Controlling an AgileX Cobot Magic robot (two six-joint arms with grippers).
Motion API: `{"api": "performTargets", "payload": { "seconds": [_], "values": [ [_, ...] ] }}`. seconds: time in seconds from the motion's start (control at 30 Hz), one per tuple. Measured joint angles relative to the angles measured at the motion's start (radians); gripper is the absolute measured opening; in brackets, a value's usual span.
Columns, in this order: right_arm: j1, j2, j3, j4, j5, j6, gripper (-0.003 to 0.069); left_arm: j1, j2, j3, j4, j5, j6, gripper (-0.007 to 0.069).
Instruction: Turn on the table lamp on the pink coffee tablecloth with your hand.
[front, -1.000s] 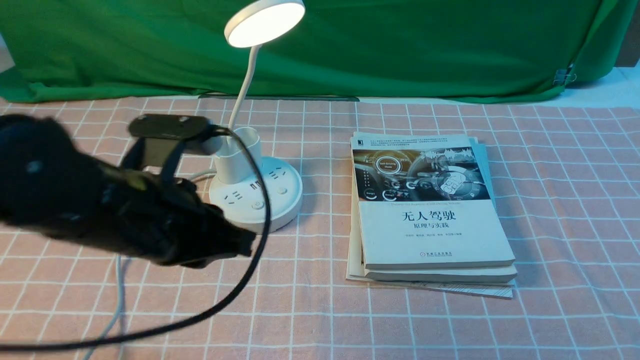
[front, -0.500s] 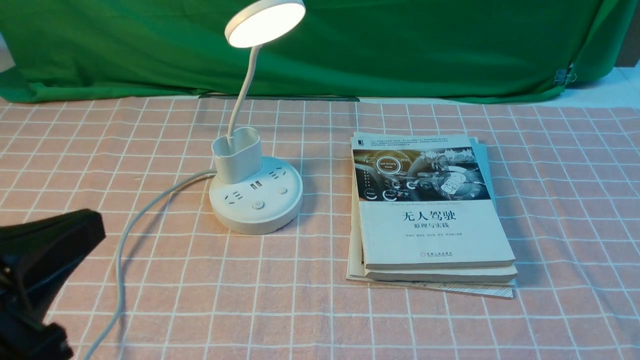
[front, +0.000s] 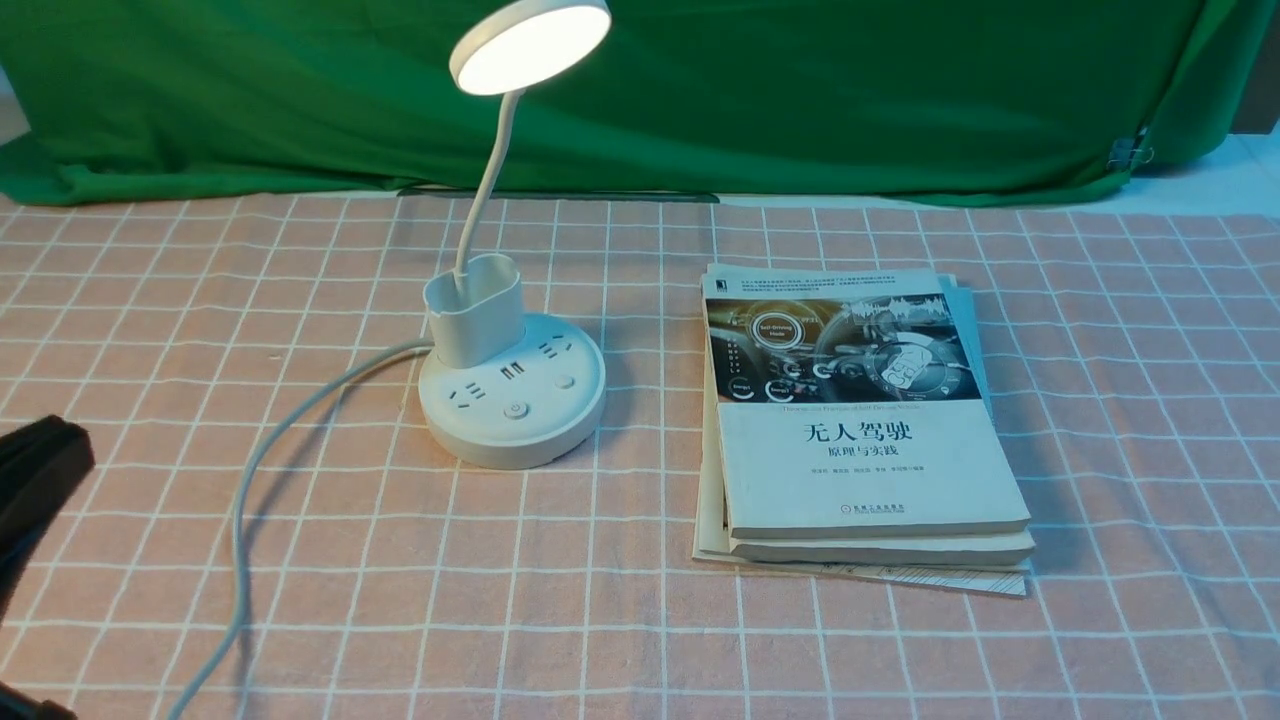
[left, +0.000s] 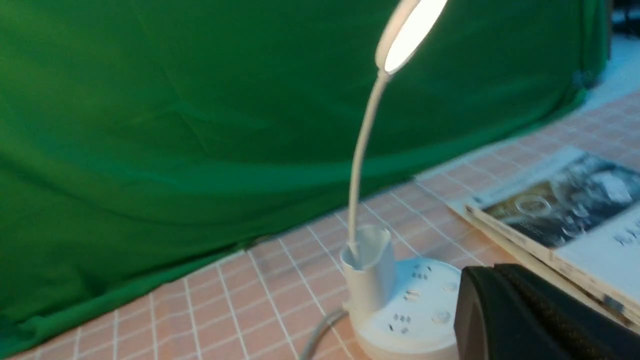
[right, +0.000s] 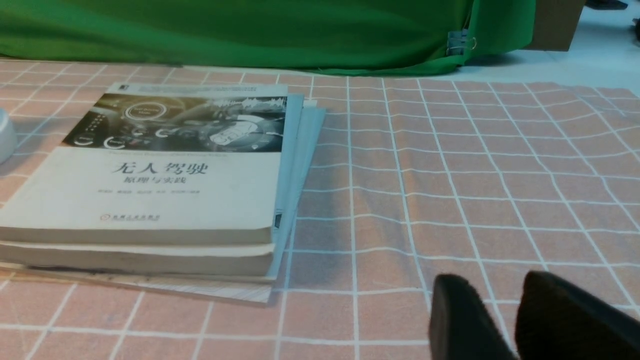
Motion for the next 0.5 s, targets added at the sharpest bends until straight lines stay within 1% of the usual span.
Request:
{"api": "performTargets", "payload": {
  "seconds": [0.07, 0.1, 0.2, 0.23, 0.3, 0.33, 0.4, 0.43, 0.47, 0.5],
  "values": [
    [0.0, 0.0, 0.0, 0.0, 0.0, 0.0, 0.0241, 0.065, -0.056, 0.076, 0.008, -0.098, -0.043, 0.0021],
    [0.0, 0.0, 0.0, 0.0, 0.0, 0.0, 0.0241, 0.071, -0.061, 0.083, 0.008, -0.098, -0.046, 0.0021],
    [0.0, 0.0, 0.0, 0.0, 0.0, 0.0, 0.0241, 0.186, -0.146, 0.216, -0.059, -0.214, -0.063, 0.0021],
    [0.0, 0.0, 0.0, 0.0, 0.0, 0.0, 0.0241, 0.192, -0.15, 0.223, -0.069, -0.226, -0.064, 0.0021],
    [0.0, 0.0, 0.0, 0.0, 0.0, 0.0, 0.0241, 0.255, -0.2, 0.311, -0.109, -0.279, -0.067, 0.0021],
    [0.0, 0.0, 0.0, 0.0, 0.0, 0.0, 0.0241, 0.262, -0.207, 0.315, -0.113, -0.28, -0.067, 0.0021],
    [0.0, 0.0, 0.0, 0.0, 0.0, 0.0, 0.0241, 0.288, -0.249, 0.334, -0.126, -0.207, -0.067, 0.0021],
    [0.0, 0.0, 0.0, 0.0, 0.0, 0.0, 0.0241, 0.289, -0.249, 0.334, -0.126, -0.198, -0.067, 0.0021],
    [0.0, 0.0, 0.0, 0.0, 0.0, 0.0, 0.0241, 0.292, -0.258, 0.335, -0.151, -0.099, -0.07, 0.0021],
    [0.0, 0.0, 0.0, 0.0, 0.0, 0.0, 0.0241, 0.292, -0.258, 0.335, -0.157, -0.087, -0.071, 0.0021]
  ]
}}
